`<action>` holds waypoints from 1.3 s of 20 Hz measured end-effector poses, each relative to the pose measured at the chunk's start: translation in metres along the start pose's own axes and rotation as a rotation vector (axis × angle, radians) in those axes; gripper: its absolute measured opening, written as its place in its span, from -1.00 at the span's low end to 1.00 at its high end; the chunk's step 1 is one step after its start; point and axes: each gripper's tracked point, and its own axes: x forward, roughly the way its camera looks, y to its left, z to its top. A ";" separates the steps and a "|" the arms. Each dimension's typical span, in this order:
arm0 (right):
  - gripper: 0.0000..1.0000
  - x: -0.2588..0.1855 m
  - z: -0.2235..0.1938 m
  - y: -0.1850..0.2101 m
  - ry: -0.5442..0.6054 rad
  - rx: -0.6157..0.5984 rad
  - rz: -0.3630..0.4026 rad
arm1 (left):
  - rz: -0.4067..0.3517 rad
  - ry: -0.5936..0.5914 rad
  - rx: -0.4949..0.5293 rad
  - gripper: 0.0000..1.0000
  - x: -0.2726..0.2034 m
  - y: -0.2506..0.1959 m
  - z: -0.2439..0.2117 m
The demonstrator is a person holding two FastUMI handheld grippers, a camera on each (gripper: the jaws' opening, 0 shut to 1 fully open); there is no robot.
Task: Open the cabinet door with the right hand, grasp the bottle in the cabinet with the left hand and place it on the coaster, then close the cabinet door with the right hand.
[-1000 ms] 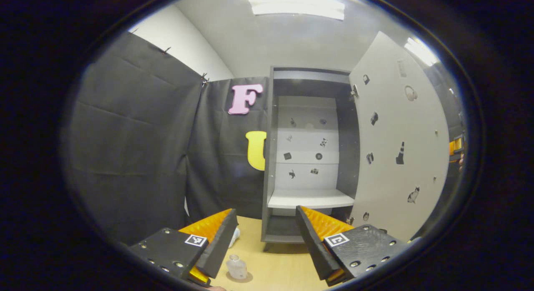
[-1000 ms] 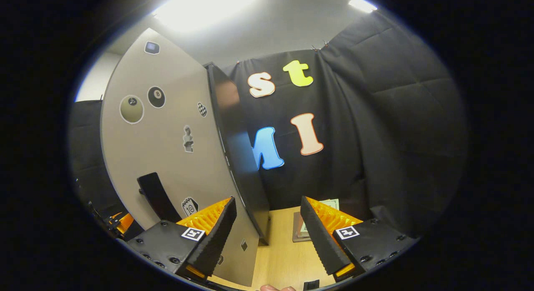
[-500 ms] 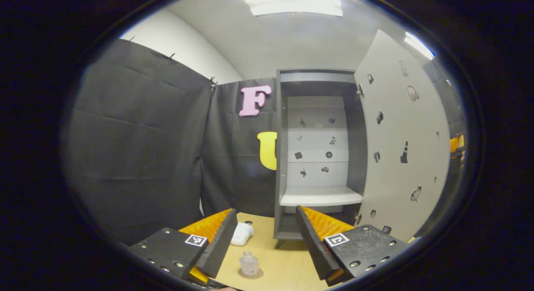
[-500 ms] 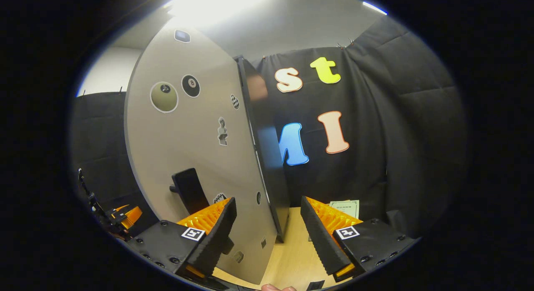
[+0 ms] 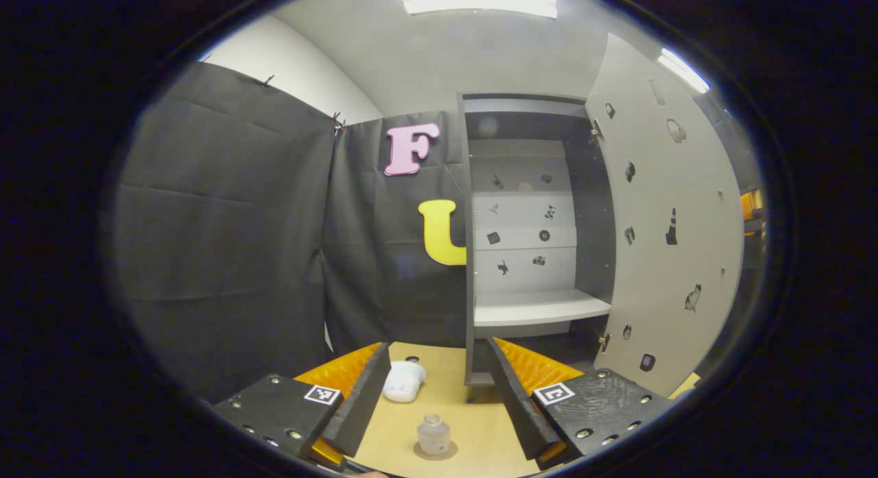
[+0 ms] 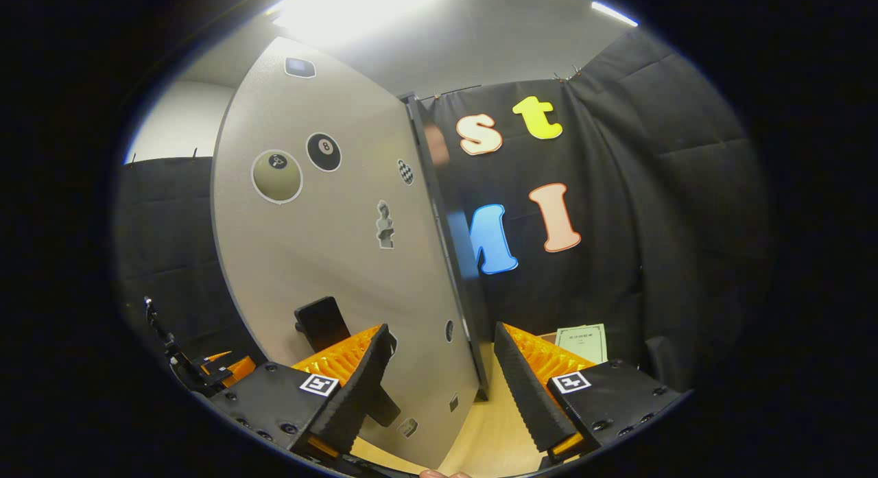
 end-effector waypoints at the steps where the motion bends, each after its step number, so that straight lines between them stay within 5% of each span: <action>1: 0.94 0.003 -0.002 0.011 0.001 -0.006 0.008 | -0.005 -0.005 -0.008 0.72 0.007 0.006 0.001; 7: 0.94 0.036 -0.015 0.071 0.017 0.001 0.046 | -0.041 -0.007 -0.012 0.70 0.034 0.047 -0.003; 11: 0.94 0.064 -0.023 0.107 0.025 0.012 0.062 | -0.163 0.089 -0.076 0.70 0.056 0.046 -0.045; 19: 0.94 0.120 -0.036 0.181 0.046 -0.009 0.157 | -0.198 0.115 -0.029 0.73 0.058 0.082 -0.064; 26: 0.94 0.108 -0.050 0.183 0.007 -0.039 0.077 | -0.267 0.081 -0.050 0.70 0.061 0.080 -0.037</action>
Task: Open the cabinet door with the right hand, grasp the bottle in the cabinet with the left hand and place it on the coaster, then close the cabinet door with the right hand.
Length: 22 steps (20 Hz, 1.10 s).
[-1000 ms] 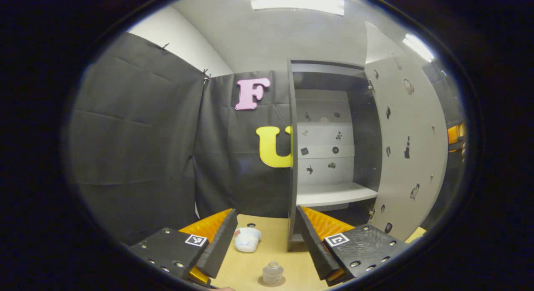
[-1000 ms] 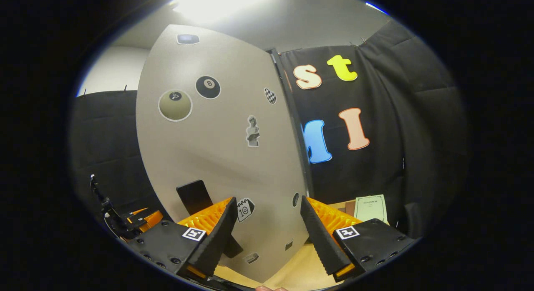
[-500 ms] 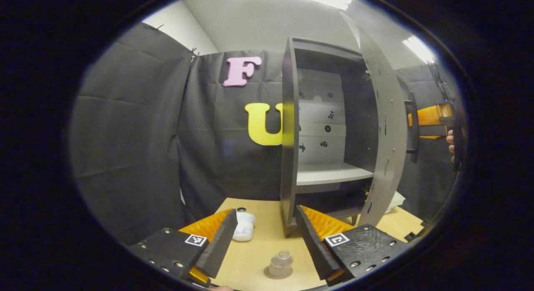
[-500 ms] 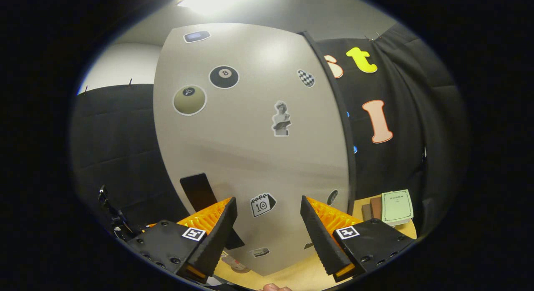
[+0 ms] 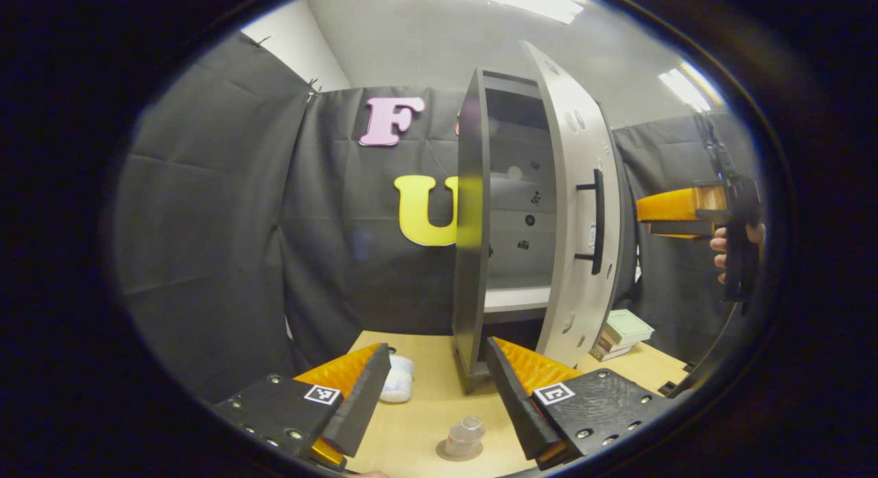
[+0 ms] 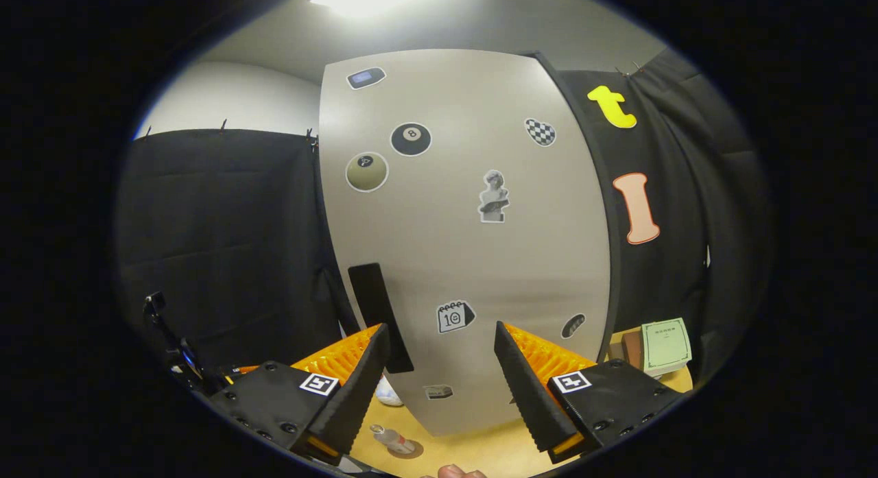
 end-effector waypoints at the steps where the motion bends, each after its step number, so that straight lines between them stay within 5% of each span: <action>1: 0.94 -0.006 -0.002 -0.006 0.002 0.014 -0.018 | -0.017 -0.008 0.004 0.70 0.005 -0.006 0.005; 11: 0.96 -0.073 -0.004 -0.109 -0.030 -0.024 -0.285 | -0.062 -0.046 -0.063 0.72 0.015 -0.055 0.025; 18: 0.96 -0.101 -0.016 -0.155 -0.015 -0.031 -0.331 | 0.051 -0.057 -0.080 0.73 -0.003 -0.066 0.037; 22: 0.96 -0.119 -0.033 -0.166 0.015 -0.033 -0.284 | 0.101 -0.059 -0.066 0.73 -0.018 -0.079 0.046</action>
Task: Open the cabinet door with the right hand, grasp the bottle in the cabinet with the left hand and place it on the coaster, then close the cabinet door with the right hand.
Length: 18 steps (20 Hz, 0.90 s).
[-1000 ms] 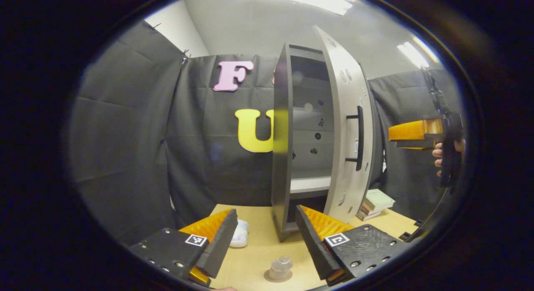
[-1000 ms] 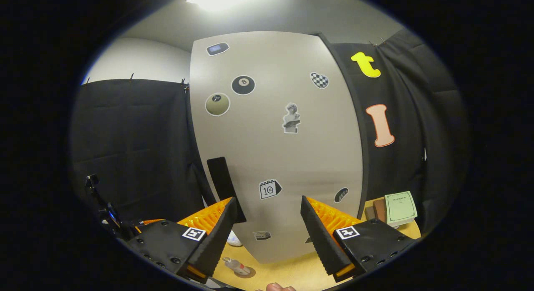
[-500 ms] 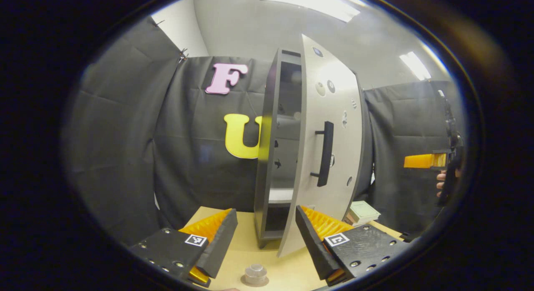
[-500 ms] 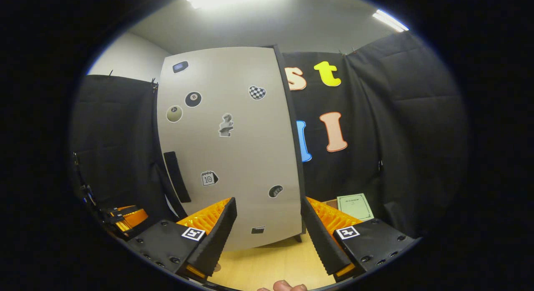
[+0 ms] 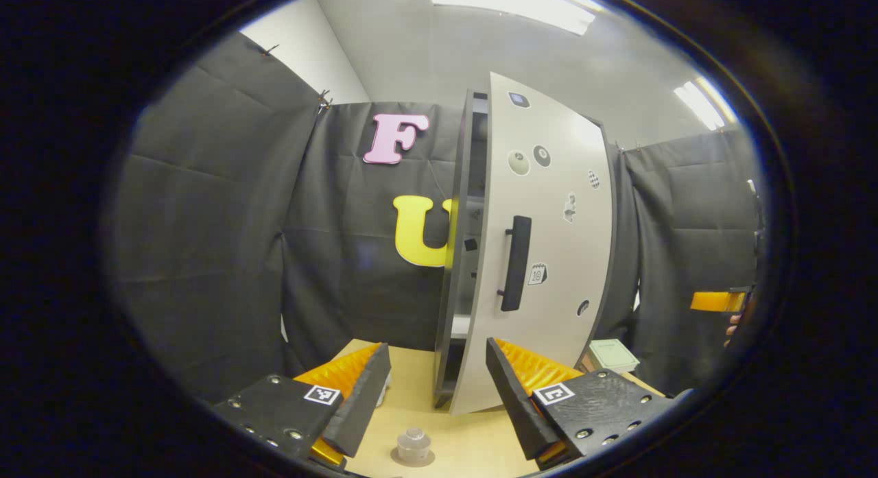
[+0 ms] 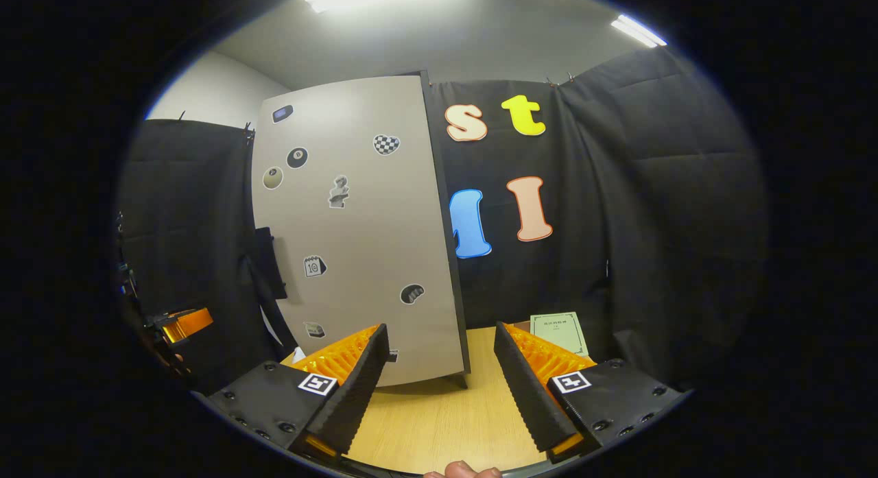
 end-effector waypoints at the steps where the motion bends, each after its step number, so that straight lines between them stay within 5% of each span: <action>1: 0.96 -0.003 -0.001 -0.004 -0.002 0.000 0.006 | 0.015 -0.002 0.005 0.73 -0.002 -0.003 0.002; 4: 0.96 -0.007 0.009 -0.015 -0.034 -0.018 0.035 | 0.047 -0.013 0.020 0.70 -0.008 -0.017 0.013; 18: 0.96 0.025 0.036 -0.017 -0.115 -0.018 0.087 | -0.064 0.014 0.064 0.70 0.004 -0.113 0.040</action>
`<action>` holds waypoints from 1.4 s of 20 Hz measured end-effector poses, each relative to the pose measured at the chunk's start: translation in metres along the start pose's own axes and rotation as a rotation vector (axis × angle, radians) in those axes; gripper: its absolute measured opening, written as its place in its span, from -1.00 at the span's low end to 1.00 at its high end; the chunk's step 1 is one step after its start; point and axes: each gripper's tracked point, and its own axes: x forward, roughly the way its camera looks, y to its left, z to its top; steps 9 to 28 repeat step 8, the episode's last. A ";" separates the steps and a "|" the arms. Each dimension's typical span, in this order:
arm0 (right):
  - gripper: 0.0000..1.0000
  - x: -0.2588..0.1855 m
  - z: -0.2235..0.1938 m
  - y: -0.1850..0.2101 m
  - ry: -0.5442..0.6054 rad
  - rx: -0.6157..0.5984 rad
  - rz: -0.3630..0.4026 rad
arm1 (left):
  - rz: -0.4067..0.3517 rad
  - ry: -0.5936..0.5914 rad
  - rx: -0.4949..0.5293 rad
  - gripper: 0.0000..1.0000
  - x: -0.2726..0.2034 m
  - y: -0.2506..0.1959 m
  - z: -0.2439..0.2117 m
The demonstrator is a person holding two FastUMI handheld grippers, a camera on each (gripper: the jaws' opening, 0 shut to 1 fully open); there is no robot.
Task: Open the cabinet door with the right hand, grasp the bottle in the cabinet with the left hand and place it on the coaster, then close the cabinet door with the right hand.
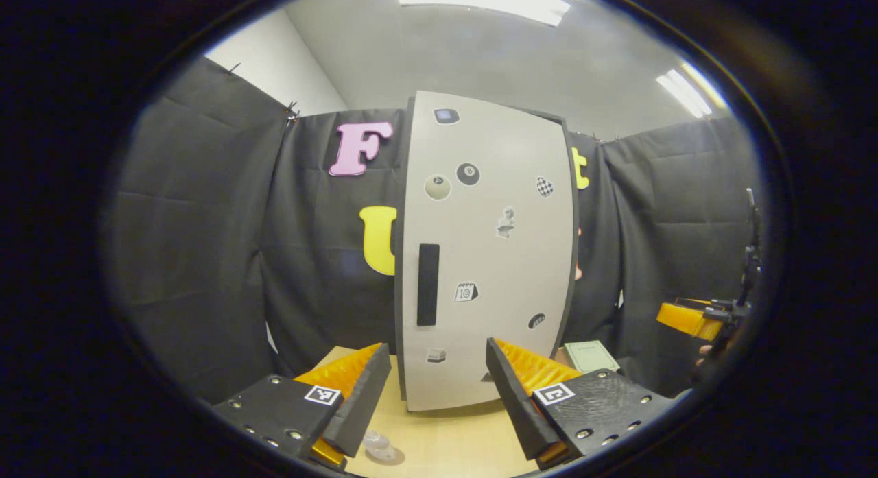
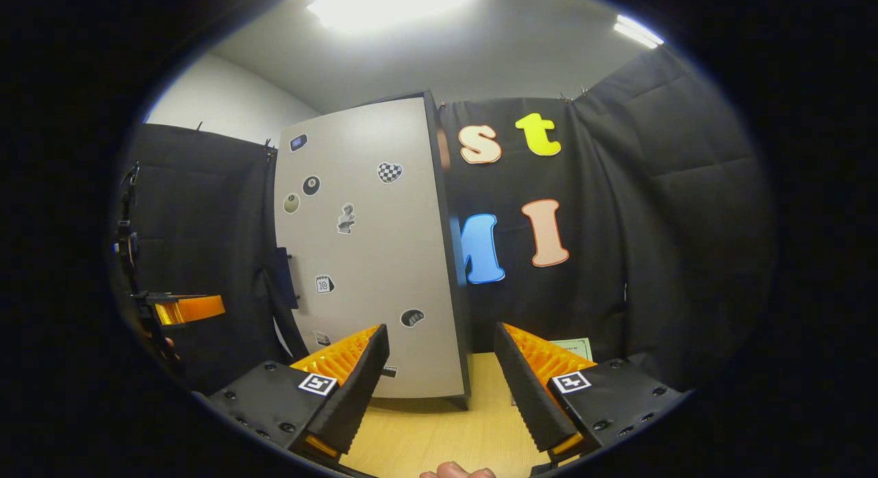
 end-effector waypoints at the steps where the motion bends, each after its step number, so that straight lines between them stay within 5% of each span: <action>1: 0.96 0.004 0.000 0.001 0.004 0.001 -0.001 | 0.004 0.002 0.008 0.70 0.001 0.002 -0.003; 28: 0.96 0.029 -0.014 0.011 0.041 0.014 -0.025 | 0.020 0.000 0.018 0.70 0.009 0.017 -0.020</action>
